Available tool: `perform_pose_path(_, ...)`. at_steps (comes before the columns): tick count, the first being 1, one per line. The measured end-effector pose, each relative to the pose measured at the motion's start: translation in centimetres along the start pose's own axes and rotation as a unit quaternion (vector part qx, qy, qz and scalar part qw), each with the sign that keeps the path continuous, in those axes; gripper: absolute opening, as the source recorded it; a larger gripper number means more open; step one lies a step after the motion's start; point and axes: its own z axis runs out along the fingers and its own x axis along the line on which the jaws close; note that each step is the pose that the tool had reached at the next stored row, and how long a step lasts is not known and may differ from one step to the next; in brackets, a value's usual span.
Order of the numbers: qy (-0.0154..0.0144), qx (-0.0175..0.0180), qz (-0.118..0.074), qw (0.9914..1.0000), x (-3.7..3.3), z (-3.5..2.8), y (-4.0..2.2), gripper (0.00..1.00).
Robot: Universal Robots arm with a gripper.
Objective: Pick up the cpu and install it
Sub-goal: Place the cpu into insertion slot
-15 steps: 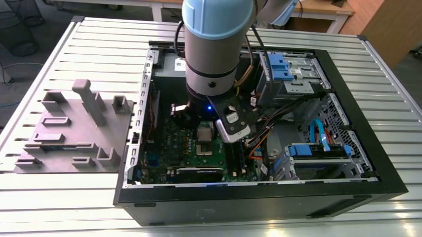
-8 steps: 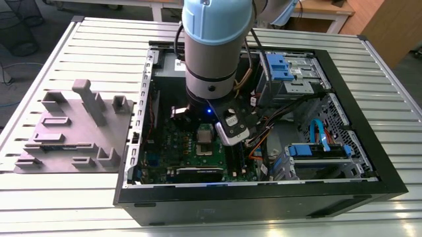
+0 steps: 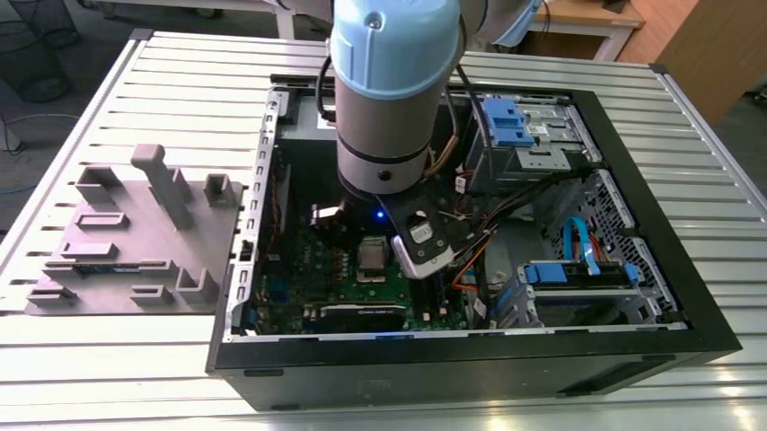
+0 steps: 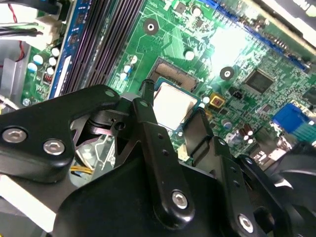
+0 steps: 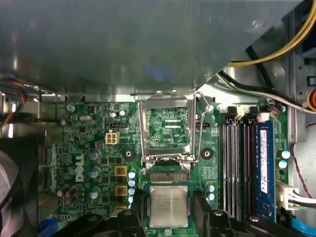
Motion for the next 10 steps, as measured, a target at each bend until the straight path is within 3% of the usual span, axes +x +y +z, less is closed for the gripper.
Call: perform_pose_path(10, 0.0, 0.0, 0.0, 1.0, 0.02, 1.42, -0.47, 0.48)
